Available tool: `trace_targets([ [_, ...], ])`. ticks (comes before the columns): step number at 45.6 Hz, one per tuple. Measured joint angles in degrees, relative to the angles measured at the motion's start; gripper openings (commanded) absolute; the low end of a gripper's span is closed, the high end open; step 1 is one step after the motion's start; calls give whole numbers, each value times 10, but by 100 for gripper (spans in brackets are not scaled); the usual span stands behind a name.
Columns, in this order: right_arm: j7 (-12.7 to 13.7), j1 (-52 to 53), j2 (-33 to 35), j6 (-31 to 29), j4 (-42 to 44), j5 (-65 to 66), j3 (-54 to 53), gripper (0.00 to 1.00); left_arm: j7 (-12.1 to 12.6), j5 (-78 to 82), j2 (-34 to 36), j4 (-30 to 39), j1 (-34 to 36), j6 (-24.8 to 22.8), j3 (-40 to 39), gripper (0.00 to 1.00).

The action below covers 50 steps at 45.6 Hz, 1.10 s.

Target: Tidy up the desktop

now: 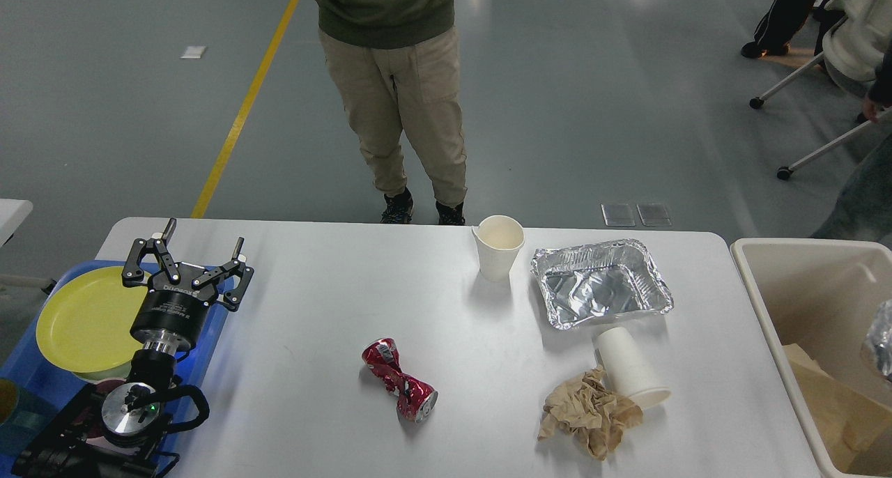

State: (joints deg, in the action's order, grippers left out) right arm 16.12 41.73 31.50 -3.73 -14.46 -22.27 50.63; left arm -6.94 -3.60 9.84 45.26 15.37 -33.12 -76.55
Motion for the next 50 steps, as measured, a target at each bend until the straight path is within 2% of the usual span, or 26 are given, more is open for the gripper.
trace_targets([
  [13,1,-107,-113,34,118,1,-3,0,0,0,0,0,0,0,0,96],
  [27,1,-122,-128,36,129,1,-6,0,0,0,0,0,0,1,0,96],
  [28,1,-122,-128,36,129,1,-6,12,0,0,0,0,0,1,0,96],
  [29,1,-122,-127,36,129,1,-6,28,0,0,0,0,0,1,0,96],
  [32,0,-122,-125,37,128,1,-6,80,0,0,0,0,0,1,0,96],
  [33,0,-122,-125,37,128,1,-5,92,0,0,0,0,0,1,0,96],
  [34,0,-122,-124,38,128,1,-5,96,0,0,0,0,0,1,0,96],
  [38,-3,-122,-124,48,128,1,-3,100,0,0,0,0,0,1,0,96],
  [50,-3,-121,-126,53,123,2,0,100,0,0,0,0,0,1,0,96],
])
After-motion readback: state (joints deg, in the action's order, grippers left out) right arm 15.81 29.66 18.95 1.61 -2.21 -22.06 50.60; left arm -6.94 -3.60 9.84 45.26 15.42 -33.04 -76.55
